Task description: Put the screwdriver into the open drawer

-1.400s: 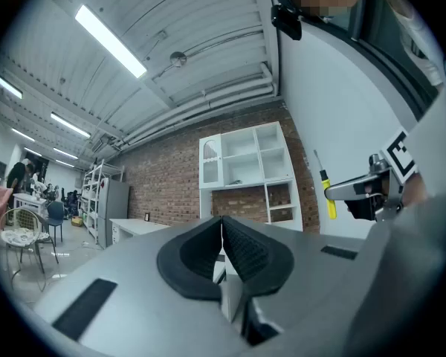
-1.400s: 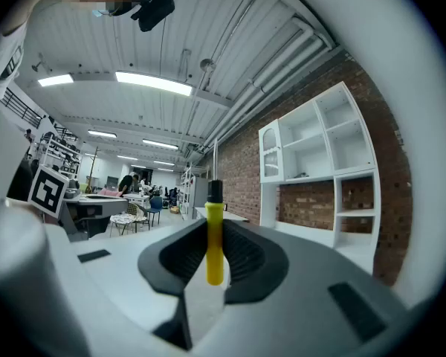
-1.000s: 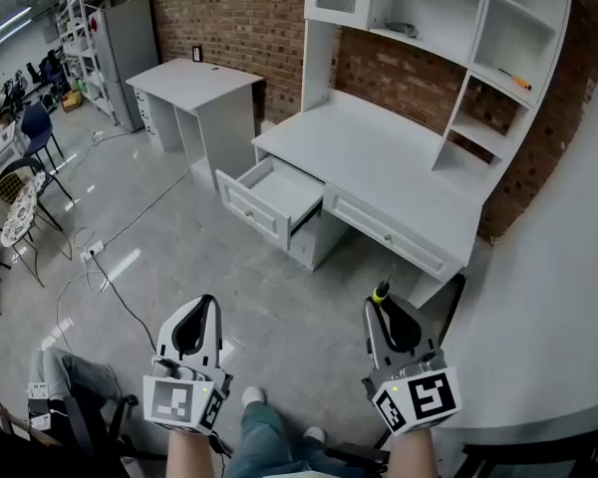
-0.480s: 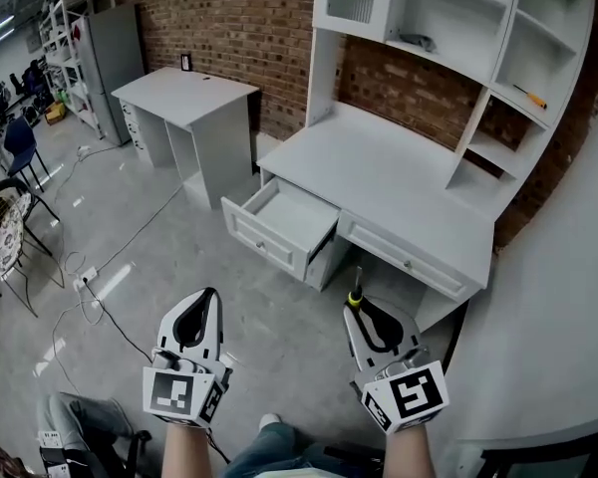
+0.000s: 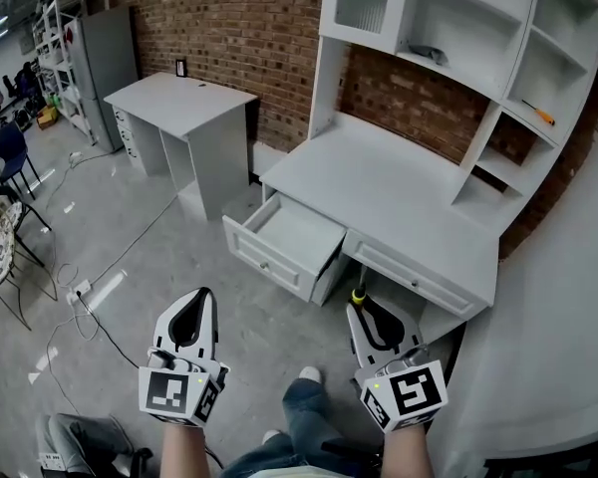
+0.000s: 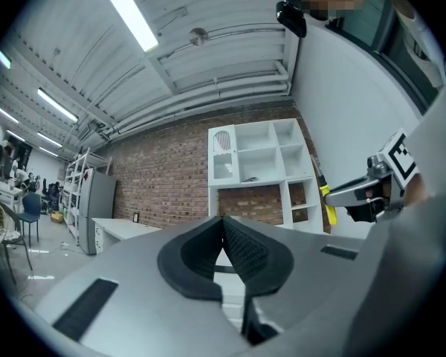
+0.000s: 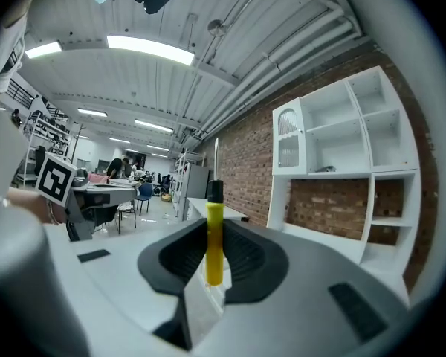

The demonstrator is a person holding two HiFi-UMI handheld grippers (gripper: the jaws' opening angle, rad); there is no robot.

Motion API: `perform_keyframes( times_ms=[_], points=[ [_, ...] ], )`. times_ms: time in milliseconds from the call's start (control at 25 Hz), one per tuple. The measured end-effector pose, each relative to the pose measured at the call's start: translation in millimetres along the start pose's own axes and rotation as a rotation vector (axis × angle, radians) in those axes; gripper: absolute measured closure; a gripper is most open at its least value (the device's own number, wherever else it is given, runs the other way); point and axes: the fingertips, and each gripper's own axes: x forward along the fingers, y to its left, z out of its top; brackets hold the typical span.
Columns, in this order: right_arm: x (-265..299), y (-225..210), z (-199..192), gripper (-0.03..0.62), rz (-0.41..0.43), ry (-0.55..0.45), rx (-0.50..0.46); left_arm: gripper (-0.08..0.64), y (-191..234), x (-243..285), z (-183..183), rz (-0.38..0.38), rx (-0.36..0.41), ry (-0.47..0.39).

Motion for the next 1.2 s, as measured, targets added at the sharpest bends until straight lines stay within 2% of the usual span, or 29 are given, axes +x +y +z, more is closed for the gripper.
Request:
perform_keyframes(
  times_ms=[240, 400, 920, 1200],
  points=[
    [54.2, -25.5, -7.3, 0.518, 0.015, -0.010, 0.019, 0.546, 20.8, 42.5, -15.3, 0.026, 0.020, 0.036],
    [102.5, -50.4, -9.9, 0.517, 0.037, -0.020, 0.016, 0.546, 39.2, 88.0, -21.1, 0.047, 0.030, 0.017],
    [262.7, -187.4, -24.8, 0.517, 0.058, 0.001, 0.062, 0.546, 64.5, 264.9, -36.7, 0.107, 0.057, 0.030],
    [315.0, -225.7, -41.4, 0.517, 0.076, 0.040, 0.090, 0.546, 66.9, 321.8, -58.4, 0.123, 0.030, 0.081]
  ],
)
